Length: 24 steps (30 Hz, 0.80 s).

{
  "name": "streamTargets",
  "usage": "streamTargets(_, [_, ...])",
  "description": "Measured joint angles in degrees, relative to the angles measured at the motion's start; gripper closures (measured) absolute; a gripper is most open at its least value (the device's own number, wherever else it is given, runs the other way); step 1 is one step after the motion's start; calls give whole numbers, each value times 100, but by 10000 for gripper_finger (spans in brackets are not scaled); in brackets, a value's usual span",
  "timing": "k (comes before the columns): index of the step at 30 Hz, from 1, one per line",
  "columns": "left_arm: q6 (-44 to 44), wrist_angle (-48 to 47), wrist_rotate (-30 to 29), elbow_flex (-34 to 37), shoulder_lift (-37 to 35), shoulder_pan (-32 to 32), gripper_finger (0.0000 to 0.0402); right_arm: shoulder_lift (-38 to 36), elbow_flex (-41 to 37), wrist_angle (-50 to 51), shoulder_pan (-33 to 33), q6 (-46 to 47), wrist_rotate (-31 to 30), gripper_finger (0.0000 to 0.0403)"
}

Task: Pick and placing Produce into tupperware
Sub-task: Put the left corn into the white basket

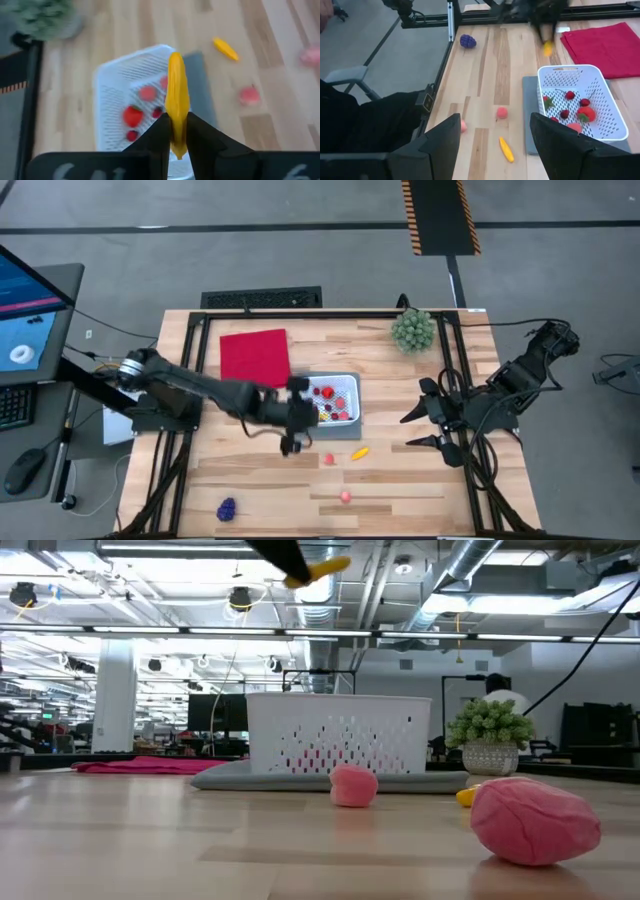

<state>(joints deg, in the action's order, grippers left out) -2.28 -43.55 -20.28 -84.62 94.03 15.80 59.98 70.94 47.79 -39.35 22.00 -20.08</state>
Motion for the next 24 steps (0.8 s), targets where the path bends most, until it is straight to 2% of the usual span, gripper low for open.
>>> streamTargets(4, [13,190,425,1,-385,-512,357,-1,0,2,0,-11,0,138])
streamTargets(10, [12,323,1475,2,-511,-1375,357,-2,0,7,0,-13,-2,138])
streamTargets(16, [125,306,2147,4,-156,-2016,356,-2,0,11,0,-100,-7,138])
streamTargets(24, [-88,688,2493,0,462,-2178,356,1,2,5,0,-240,-115,138])
